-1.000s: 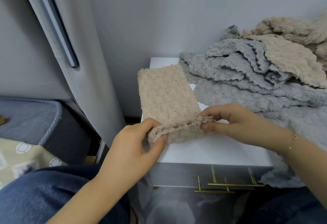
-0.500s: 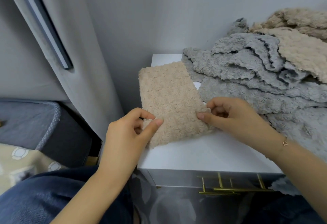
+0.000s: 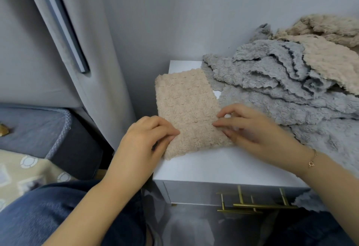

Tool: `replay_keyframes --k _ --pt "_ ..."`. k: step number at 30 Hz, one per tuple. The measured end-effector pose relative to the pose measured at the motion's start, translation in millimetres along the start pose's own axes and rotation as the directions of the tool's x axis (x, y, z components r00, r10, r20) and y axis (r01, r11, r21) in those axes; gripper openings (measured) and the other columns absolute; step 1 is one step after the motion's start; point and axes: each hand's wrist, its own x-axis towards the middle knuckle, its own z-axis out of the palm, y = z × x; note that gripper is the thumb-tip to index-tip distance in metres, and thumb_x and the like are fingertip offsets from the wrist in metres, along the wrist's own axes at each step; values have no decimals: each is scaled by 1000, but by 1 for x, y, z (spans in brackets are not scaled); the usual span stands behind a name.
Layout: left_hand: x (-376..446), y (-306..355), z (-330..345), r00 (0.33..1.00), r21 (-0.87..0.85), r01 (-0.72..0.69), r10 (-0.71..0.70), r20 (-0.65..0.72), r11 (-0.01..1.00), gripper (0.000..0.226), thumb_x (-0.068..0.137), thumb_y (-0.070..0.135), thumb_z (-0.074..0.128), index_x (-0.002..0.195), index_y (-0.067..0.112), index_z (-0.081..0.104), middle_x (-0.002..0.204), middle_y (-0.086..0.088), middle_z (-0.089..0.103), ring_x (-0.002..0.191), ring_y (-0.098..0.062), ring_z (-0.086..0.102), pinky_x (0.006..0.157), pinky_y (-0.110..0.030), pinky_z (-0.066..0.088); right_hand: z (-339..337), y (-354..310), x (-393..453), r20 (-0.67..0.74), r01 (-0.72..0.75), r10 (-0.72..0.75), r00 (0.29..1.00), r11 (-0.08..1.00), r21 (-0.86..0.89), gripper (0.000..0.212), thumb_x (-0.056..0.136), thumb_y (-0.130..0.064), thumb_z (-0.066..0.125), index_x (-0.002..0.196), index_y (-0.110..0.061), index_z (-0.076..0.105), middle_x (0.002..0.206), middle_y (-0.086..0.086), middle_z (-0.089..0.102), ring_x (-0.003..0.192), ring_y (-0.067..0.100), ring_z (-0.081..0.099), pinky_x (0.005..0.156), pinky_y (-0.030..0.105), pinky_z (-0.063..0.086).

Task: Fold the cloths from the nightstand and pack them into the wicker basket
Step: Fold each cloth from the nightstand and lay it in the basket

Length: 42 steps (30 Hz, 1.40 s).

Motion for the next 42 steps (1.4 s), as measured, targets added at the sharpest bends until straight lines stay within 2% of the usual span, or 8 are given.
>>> replay_keyframes --k 7,13,21,26,30,33,37,42 --pt "-7 -4 -8 986 -53 -3 12 169 999 34 97 42 46 122 28 64 118 26 56 115 2 53 102 -28 43 -7 -1 -9 130 -36 48 990 995 -94 59 85 -58 48 135 -27 57 131 -19 47 121 0 41 103 18 34" --pt "-9 0 2 982 52 -6 -4 189 999 62 83 64 53 132 26 56 122 21 48 115 -1 44 102 -26 39 4 1 -9 85 -8 23 996 985 -173 52 87 -39 50 135 -22 56 128 -10 50 114 13 47 98 40 42" --pt "-7 9 2 997 82 4 -10 75 997 44 90 49 51 126 26 61 113 17 61 103 2 47 96 -19 38 6 -2 -6 48 -10 19 999 982 -189 46 93 -48 42 122 -18 62 114 -10 54 104 10 50 90 36 47" --pt "-15 16 -1 995 24 27 -29 95 999 44 87 62 48 120 37 61 92 28 58 97 3 45 91 -6 34 -10 -3 -13 125 -91 87 988 995 33 40 89 -53 45 102 -22 67 101 -12 53 100 10 52 84 34 47" --pt "-16 21 1 985 -149 160 -148 88 976 31 81 65 52 98 44 64 88 20 64 96 -6 55 81 -11 41 -15 -7 -19 147 -181 154 977 963 200 41 92 -54 53 90 -16 70 96 -6 55 93 15 53 79 35 47" --pt "-15 21 3 973 -237 229 -228 32 944 32 79 64 54 83 36 68 75 10 67 78 -15 59 70 -21 46 -12 -9 -21 58 -184 175 983 957 225 46 92 -52 56 71 -11 65 87 -6 53 90 13 50 79 20 40" --pt "-14 19 3 939 -289 335 -344 22 897 47 81 65 62 76 18 67 67 -5 63 67 -24 56 68 -41 49 -3 -4 -17 -14 -223 229 973 960 167 51 86 -53 52 60 -10 60 76 -1 55 85 13 48 78 22 37" --pt "-11 16 4 912 -317 399 -409 36 861 51 75 62 65 71 11 64 63 -6 58 59 -19 48 54 -24 40 2 3 -11 -24 -215 218 976 971 103 61 83 -60 47 62 -4 58 72 -2 53 80 12 47 73 20 34"
